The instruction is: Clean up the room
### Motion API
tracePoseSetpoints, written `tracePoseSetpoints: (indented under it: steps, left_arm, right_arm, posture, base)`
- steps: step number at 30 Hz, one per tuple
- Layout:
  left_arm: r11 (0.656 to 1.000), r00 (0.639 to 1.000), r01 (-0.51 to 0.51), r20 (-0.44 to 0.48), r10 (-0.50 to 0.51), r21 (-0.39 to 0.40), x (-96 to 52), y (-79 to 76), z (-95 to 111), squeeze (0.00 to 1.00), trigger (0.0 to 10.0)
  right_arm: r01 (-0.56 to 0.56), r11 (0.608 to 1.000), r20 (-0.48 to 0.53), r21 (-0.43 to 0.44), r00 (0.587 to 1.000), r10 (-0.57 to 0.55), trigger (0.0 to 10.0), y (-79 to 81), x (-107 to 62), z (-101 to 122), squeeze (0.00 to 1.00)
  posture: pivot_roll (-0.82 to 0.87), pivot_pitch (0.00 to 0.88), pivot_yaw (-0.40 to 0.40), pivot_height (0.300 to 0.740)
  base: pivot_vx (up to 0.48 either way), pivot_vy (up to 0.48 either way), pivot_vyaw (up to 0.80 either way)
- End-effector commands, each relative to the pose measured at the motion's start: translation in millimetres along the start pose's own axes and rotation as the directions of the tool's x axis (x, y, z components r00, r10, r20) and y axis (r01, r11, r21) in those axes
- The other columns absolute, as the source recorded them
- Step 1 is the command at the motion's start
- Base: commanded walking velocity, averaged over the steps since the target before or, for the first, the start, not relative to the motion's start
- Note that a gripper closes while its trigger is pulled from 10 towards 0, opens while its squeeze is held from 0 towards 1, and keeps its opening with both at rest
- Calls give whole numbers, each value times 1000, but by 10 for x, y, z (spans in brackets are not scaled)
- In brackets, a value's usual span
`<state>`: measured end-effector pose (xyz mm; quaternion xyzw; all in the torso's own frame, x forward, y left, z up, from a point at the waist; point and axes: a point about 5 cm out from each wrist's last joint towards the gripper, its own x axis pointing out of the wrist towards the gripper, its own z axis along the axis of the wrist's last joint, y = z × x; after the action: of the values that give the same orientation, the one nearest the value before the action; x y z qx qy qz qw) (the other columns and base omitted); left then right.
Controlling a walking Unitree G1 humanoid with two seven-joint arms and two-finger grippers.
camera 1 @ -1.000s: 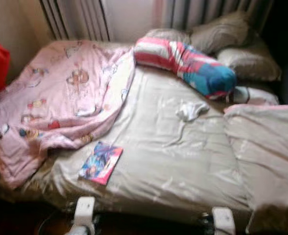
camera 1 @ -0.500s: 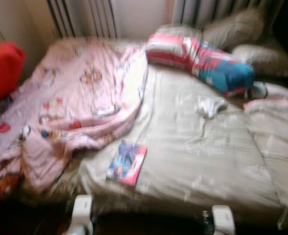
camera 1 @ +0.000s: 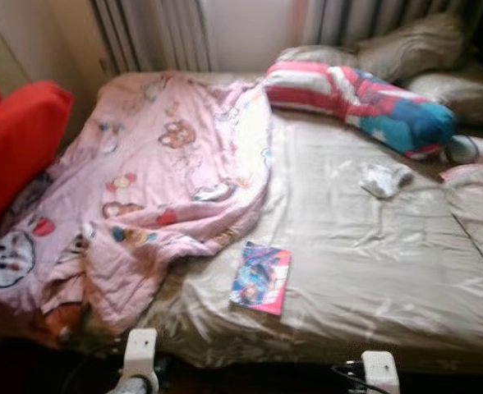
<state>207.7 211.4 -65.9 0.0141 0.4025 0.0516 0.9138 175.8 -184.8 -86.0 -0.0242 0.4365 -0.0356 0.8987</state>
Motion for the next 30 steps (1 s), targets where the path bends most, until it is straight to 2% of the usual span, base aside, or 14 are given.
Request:
tracePoseSetpoints:
  steps: [1, 20, 25, 27, 30]
  left_arm:
    - [1000, 1000, 8, -20, -8, -10, -11, -34, -65, 0, 10000]
    - [999, 1000, 25, 7, -25, -30, -8, -47, -29, 0, 10000]
    - [999, 1000, 29, 6, -29, -19, -5, -48, -22, 0, 10000]
    - [999, 1000, 31, 4, -31, -15, -5, -50, -22, 0, 10000]
    - [999, 1000, 31, 6, -31, -14, -4, -51, -18, 0, 10000]
  right_arm:
    - [22, 1000, -17, -3, 1000, -22, 10000, -85, -14, -51, 0]
    - [8, 1000, -8, -2, 1000, -8, 10000, -49, -13, -44, 0]
    - [12, 999, -14, -30, 1000, -13, 10000, -60, -14, -52, 0]
    - [7, 999, -5, -51, 1000, -7, 10000, -57, -14, -43, 0]
    - [8, 1000, -5, -12, 1000, -8, 10000, -57, -18, -56, 0]
  posture:
    - [-59, 78, 40, 740]
    - [-52, 66, 47, 740]
    - [-51, 67, 46, 740]
    - [-49, 69, 45, 740]
    - [-49, 74, 44, 740]
  base:
    - [0, 0, 0]
    - [0, 0, 0]
    - [0, 0, 0]
    - [0, 0, 800]
    - [99, 0, 800]
